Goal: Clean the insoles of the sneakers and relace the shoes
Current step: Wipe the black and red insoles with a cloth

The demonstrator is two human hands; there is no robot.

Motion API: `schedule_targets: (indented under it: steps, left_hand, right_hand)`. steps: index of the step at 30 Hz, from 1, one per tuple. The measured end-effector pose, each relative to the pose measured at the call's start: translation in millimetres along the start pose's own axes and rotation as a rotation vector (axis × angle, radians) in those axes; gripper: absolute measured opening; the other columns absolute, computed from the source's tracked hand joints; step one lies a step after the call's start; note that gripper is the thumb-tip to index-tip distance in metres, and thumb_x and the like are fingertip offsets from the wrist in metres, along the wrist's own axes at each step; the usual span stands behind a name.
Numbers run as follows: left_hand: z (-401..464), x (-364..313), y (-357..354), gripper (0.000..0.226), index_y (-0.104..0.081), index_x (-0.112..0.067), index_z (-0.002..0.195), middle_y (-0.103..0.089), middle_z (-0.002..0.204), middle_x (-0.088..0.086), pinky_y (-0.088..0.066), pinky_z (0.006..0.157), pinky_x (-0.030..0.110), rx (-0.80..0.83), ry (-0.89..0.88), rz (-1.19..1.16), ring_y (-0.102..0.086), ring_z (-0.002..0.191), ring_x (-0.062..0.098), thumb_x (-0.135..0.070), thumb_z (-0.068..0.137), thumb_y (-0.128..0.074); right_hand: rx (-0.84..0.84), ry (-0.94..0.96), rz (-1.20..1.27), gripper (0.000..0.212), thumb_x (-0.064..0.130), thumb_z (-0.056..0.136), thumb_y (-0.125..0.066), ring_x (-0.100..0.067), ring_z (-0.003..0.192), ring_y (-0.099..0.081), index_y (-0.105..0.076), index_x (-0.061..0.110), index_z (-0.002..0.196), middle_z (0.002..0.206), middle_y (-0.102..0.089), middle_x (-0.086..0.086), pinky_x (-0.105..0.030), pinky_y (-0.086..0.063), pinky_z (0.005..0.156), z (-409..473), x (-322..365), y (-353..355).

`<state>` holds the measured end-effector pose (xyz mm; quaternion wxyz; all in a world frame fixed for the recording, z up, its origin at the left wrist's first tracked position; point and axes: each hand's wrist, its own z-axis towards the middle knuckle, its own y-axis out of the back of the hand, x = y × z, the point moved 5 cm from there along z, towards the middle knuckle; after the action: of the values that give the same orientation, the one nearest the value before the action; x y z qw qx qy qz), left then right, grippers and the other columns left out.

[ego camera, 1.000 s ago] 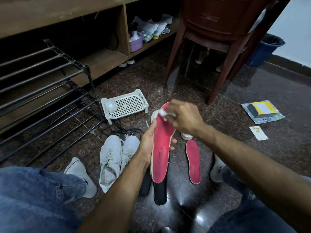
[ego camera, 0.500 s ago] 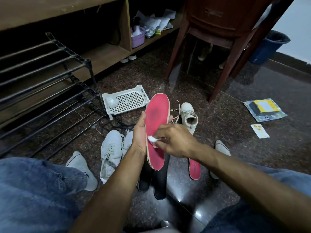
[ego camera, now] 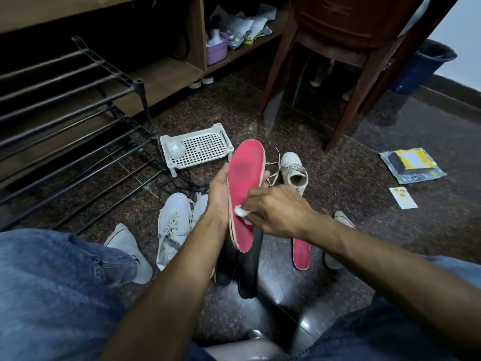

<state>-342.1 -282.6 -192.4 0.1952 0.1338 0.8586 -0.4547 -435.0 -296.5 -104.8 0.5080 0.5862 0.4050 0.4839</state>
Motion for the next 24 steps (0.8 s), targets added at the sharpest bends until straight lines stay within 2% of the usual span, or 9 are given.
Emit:
schedule_targets:
  steps: [3,6,9,11,15,17,19,22,24]
  left_hand:
    - [4,-5,-11,0.052,-0.073,-0.008,0.085,-0.069,0.078,0.010,-0.053,0.075,0.034,0.026,-0.034,0.028,-0.066,0.071,0.023,-0.048,0.097,-0.042]
    - [4,-5,-13,0.049,-0.072,-0.005,0.085,-0.069,0.074,0.011,-0.057,0.061,0.029,0.001,-0.021,0.015,-0.067,0.065,0.022,-0.041,0.099,-0.042]
    - [-2,-15,-3,0.054,-0.058,0.004,0.123,-0.064,0.119,0.025,-0.059,0.078,0.039,-0.044,-0.036,-0.121,-0.067,0.096,0.033,-0.041,0.097,-0.044]
    - [1,-21,7,0.060,-0.052,0.002,0.133,-0.058,0.132,0.022,-0.055,0.086,0.039,-0.084,-0.066,-0.181,-0.064,0.105,0.033,-0.043,0.094,-0.045]
    - [7,-27,15,0.063,-0.060,0.000,0.121,-0.068,0.112,0.021,-0.046,0.104,0.041,-0.148,-0.148,-0.265,-0.064,0.107,0.034,-0.054,0.090,-0.048]
    - [9,-30,14,0.067,-0.061,-0.004,0.122,-0.067,0.117,0.018,-0.043,0.106,0.043,-0.153,-0.206,-0.274,-0.063,0.111,0.033,-0.061,0.088,-0.049]
    - [8,-27,11,0.069,-0.062,-0.007,0.119,-0.067,0.114,0.013,-0.044,0.105,0.042,-0.162,-0.224,-0.176,-0.064,0.107,0.028,-0.066,0.088,-0.044]
    - [3,-3,7,0.063,-0.069,-0.007,0.091,-0.061,0.088,0.011,-0.048,0.088,0.036,-0.074,-0.143,-0.094,-0.061,0.087,0.024,-0.065,0.090,-0.045]
    - [-1,11,9,0.057,-0.069,-0.006,0.094,-0.062,0.091,0.010,-0.047,0.090,0.034,-0.011,-0.089,-0.118,-0.062,0.087,0.023,-0.059,0.091,-0.048]
  right_hand:
    - [-0.134,-0.225,0.053,0.019,0.038,0.090,-0.050,-0.029,0.084,-0.064,-0.067,0.028,0.091,0.091,-0.062,0.004,-0.037,-0.048,0.064,15,-23,13]
    - [-0.167,-0.247,0.103,0.020,0.035,0.089,-0.054,-0.028,0.086,-0.064,-0.071,0.027,0.096,0.094,-0.066,0.004,-0.038,-0.050,0.071,23,-21,14]
    - [-0.095,-0.087,0.262,0.012,0.030,0.085,-0.062,-0.022,0.078,-0.063,-0.072,0.024,0.086,0.087,-0.067,0.007,-0.036,-0.050,0.068,9,2,0]
    - [-0.109,-0.041,0.378,0.009,0.026,0.083,-0.064,-0.014,0.077,-0.062,-0.072,0.024,0.087,0.088,-0.064,0.013,-0.038,-0.051,0.066,-3,2,-13]
    - [-0.379,-0.328,0.668,0.019,0.038,0.083,-0.069,-0.012,0.092,-0.061,-0.076,0.023,0.090,0.109,-0.053,0.014,-0.041,-0.052,0.075,-9,-27,-34]
    - [-0.455,-0.491,0.865,0.011,0.027,0.081,-0.075,-0.015,0.093,-0.062,-0.077,0.018,0.087,0.103,-0.058,0.007,-0.045,-0.052,0.083,-5,-35,-46]
    - [-0.470,-0.566,0.978,0.007,0.023,0.078,-0.076,-0.020,0.086,-0.064,-0.077,0.019,0.084,0.090,-0.063,0.007,-0.048,-0.053,0.079,3,-34,-55]
    - [-0.507,-0.607,0.965,0.013,0.030,0.077,-0.074,-0.020,0.082,-0.065,-0.077,0.020,0.085,0.087,-0.066,0.004,-0.041,-0.053,0.076,13,-31,-56]
    - [-0.473,-0.567,0.779,0.014,0.033,0.082,-0.071,-0.017,0.085,-0.062,-0.077,0.022,0.087,0.089,-0.065,0.004,-0.036,-0.050,0.075,16,-31,-50]
